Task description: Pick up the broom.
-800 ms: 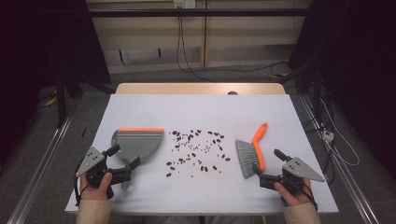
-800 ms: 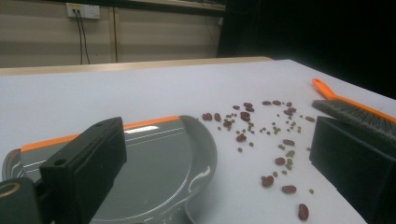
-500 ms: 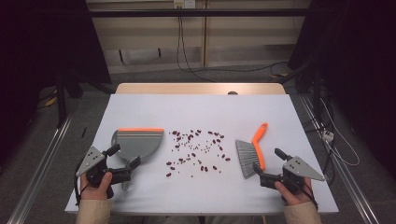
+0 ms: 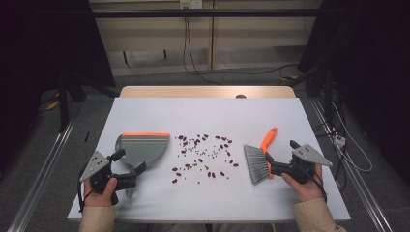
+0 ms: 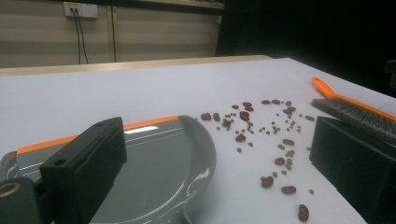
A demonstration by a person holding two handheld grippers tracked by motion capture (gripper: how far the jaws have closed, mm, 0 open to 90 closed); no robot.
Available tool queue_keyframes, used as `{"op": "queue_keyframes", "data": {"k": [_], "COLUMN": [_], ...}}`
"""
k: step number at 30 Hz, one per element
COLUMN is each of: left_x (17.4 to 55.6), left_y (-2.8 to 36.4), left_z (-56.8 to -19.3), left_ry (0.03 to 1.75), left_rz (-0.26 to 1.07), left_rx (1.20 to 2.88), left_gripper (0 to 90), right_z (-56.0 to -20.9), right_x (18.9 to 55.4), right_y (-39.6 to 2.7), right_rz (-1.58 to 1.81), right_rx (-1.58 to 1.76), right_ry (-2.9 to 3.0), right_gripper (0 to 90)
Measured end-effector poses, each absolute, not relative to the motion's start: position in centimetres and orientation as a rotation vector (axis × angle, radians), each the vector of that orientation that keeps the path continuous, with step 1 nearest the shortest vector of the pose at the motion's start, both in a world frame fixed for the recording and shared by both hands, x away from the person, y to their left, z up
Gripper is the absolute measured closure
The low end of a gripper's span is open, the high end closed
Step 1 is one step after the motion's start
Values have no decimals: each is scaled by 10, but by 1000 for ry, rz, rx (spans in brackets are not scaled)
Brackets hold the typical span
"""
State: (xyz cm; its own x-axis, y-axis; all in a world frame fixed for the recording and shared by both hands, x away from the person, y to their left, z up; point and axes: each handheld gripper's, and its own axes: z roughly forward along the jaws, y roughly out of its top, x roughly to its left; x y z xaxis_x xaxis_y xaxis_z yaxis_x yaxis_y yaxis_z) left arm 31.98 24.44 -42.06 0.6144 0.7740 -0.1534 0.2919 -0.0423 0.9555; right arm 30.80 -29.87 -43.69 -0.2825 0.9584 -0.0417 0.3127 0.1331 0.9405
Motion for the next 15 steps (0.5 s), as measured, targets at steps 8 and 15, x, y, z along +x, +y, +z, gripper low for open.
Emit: {"op": "queue_keyframes", "data": {"k": [8, 15], "left_x": [320, 320], "left_y": [244, 241], "left_z": [-421, -421], "left_ry": [899, 885], "left_rz": [498, 498], "left_rx": [1621, 1641], "left_gripper": [36, 36], "right_z": [-442, -449], "right_x": [337, 359], "right_y": [-302, -293], "right_rz": [1078, 1014], "right_rx": [1329, 1417], "right_ry": [1701, 1721], "right_gripper": [34, 102]}}
